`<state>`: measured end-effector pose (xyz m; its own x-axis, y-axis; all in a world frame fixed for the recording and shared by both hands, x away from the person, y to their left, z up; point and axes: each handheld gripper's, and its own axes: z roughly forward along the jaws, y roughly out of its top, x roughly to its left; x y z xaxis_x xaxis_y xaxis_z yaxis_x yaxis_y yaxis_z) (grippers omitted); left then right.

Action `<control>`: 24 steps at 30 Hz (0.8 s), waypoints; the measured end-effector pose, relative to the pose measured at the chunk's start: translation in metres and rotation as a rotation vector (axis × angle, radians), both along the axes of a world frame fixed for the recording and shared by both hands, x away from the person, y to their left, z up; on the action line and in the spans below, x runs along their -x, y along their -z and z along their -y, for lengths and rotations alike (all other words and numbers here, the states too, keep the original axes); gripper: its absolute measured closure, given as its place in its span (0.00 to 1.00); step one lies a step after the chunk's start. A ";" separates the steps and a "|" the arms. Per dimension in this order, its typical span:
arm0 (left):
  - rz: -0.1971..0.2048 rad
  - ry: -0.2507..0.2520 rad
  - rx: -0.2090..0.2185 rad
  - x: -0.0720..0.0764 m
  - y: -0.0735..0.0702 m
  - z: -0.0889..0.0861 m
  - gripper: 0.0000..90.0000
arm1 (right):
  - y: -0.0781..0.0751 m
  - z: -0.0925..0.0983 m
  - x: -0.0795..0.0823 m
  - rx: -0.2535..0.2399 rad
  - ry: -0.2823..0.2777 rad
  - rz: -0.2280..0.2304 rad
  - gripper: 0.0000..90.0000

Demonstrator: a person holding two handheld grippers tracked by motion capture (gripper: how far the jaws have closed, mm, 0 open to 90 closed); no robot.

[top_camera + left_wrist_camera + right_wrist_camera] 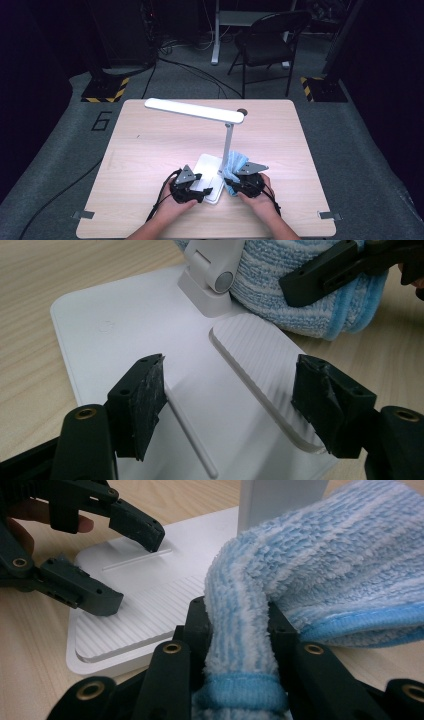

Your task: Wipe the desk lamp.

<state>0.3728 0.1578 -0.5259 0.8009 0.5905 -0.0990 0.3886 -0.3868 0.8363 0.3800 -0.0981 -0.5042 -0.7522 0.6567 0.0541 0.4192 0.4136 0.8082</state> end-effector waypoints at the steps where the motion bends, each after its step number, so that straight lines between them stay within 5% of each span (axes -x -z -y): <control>1: 0.001 -0.002 0.000 0.000 0.000 0.000 0.32 | 0.000 0.000 0.000 0.000 0.003 -0.001 0.78; 24: -0.012 -0.002 0.007 0.001 0.000 0.001 0.33 | -0.013 0.002 -0.001 -0.009 -0.030 0.018 0.78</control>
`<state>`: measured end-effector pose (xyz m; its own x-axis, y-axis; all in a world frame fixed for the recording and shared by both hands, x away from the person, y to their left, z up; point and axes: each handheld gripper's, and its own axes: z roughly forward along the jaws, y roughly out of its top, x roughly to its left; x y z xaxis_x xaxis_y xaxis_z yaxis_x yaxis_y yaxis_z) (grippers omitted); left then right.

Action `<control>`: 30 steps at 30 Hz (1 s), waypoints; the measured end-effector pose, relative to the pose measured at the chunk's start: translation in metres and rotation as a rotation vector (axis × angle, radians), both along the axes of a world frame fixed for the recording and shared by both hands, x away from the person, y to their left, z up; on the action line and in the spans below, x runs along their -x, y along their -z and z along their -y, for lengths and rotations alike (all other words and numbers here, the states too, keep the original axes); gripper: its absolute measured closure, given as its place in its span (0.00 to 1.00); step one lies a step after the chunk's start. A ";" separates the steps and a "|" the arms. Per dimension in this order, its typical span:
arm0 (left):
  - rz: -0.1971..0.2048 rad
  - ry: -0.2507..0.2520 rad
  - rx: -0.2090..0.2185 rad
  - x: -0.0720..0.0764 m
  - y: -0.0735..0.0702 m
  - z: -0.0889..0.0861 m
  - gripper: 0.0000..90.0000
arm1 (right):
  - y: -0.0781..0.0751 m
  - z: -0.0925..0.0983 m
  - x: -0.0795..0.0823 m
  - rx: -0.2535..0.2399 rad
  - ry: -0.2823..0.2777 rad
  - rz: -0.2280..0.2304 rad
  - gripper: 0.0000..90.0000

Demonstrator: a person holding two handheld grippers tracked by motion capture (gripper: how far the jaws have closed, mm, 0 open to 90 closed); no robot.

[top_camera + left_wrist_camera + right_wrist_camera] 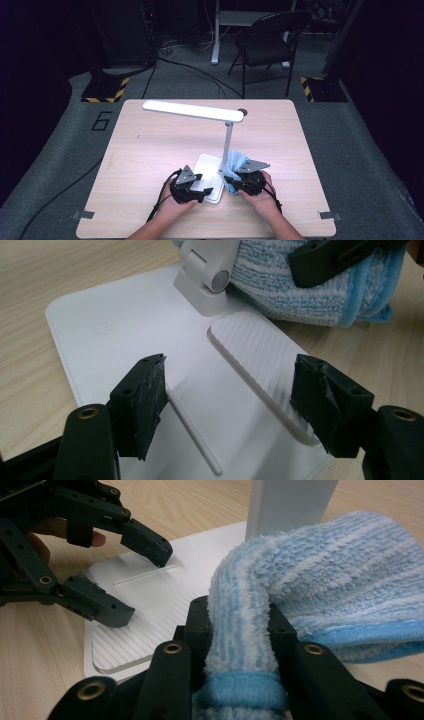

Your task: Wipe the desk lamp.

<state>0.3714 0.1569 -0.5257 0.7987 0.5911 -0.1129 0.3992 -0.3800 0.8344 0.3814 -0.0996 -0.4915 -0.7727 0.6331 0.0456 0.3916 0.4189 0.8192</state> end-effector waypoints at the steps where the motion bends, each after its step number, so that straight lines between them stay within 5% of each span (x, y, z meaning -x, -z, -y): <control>1: 0.000 0.000 0.000 0.000 0.000 0.000 0.33 | -0.002 0.000 0.000 0.001 -0.007 0.002 0.78; 13: 0.006 -0.009 0.002 0.000 0.000 0.001 0.33 | -0.026 0.002 0.004 -0.002 -0.027 0.077 0.78; 30: 0.010 -0.006 0.000 0.000 0.000 0.001 0.34 | -0.061 0.004 0.008 -0.017 -0.019 0.114 0.78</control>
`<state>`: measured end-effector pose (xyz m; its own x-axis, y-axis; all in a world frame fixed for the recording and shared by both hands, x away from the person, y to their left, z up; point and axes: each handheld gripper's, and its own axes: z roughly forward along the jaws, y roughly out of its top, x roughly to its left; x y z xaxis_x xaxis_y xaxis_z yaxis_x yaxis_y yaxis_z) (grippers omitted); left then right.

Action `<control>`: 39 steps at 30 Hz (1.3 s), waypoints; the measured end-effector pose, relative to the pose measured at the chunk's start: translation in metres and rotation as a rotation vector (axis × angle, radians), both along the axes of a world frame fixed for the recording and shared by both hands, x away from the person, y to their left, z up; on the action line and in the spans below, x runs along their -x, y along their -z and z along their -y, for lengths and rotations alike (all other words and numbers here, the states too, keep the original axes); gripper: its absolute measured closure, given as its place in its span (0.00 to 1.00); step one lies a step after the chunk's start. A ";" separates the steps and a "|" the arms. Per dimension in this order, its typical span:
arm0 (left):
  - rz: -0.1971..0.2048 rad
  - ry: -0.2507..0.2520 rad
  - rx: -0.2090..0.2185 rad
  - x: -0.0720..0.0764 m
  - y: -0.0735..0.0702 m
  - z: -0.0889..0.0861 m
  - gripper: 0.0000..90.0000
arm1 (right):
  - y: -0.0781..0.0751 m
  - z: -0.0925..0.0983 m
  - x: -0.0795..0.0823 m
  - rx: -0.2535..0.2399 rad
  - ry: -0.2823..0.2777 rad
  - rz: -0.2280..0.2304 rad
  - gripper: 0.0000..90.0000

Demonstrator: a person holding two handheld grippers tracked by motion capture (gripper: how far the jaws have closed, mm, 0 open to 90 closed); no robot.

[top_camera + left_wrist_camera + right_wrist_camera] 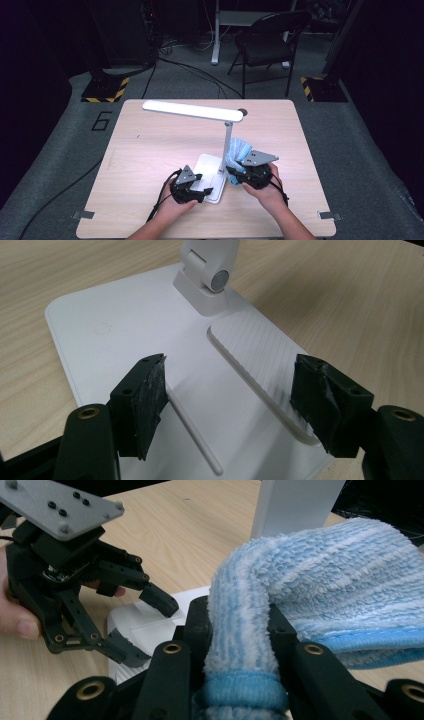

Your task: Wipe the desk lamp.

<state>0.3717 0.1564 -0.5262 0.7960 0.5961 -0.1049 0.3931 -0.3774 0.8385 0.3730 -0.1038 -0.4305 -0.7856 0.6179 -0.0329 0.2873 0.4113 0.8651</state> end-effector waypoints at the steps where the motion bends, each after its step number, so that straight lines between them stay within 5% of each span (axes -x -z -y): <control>1: 0.002 0.001 -0.002 0.000 0.000 0.000 0.34 | -0.002 0.000 0.000 0.003 -0.001 0.005 0.78; 17: 0.007 0.013 -0.002 -0.003 0.000 0.002 0.34 | -0.035 0.007 0.002 -0.011 0.001 0.094 0.78; 39: -0.001 -0.013 -0.011 -0.008 0.000 0.009 0.29 | -0.022 0.006 0.004 -0.030 0.002 0.079 0.78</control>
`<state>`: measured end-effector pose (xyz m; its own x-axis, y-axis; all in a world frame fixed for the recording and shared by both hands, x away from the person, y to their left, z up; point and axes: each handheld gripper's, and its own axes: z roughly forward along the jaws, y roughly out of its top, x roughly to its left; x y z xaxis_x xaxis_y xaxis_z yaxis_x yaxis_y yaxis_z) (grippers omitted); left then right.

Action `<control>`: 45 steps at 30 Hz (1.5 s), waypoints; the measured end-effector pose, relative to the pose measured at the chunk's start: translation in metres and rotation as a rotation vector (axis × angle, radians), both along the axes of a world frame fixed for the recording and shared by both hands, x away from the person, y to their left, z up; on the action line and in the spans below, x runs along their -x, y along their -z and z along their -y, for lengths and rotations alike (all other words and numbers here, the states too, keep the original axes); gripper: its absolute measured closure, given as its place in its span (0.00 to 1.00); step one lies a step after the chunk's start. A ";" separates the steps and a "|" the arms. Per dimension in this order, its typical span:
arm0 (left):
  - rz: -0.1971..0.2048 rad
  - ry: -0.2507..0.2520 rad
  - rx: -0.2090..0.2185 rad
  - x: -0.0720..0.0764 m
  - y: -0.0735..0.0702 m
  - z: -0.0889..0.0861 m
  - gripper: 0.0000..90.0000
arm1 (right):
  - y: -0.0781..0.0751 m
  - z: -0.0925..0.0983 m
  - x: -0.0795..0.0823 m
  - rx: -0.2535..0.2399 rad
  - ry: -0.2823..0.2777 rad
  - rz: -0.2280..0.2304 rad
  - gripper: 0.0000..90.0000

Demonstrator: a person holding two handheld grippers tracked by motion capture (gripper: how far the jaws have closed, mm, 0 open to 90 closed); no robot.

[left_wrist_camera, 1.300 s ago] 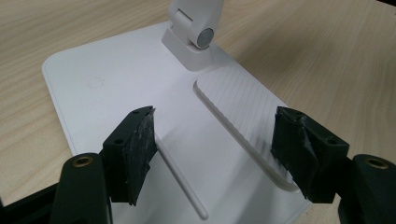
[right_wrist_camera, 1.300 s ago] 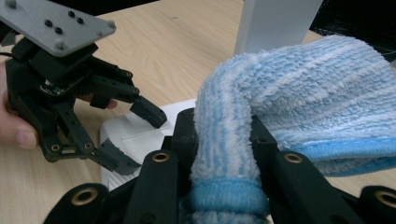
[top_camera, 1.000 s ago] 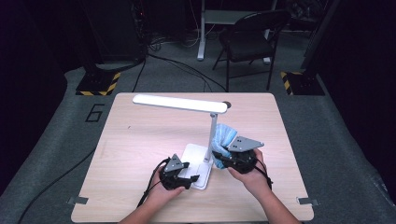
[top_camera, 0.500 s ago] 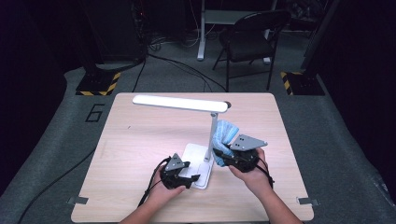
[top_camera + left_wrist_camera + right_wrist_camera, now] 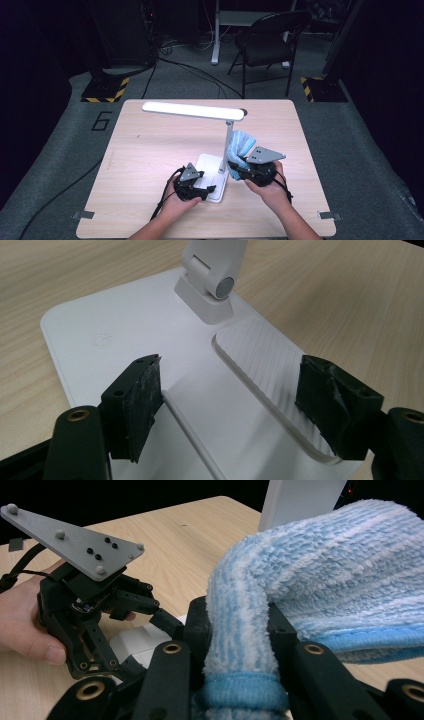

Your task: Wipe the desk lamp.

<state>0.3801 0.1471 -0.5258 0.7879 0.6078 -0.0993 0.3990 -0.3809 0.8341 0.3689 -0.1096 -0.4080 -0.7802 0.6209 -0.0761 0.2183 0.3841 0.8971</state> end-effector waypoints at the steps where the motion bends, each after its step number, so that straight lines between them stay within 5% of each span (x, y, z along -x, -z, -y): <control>1: 0.000 0.000 0.000 0.000 0.000 0.000 0.29 | -0.001 0.000 0.000 0.004 -0.001 0.005 0.78; 13: 0.006 0.007 -0.006 -0.001 0.000 -0.001 0.29 | -0.011 0.000 -0.001 -0.010 -0.005 -0.037 0.78; 45: 0.007 0.008 -0.006 -0.001 0.000 -0.001 0.29 | -0.081 0.010 -0.005 -0.041 -0.083 0.022 0.78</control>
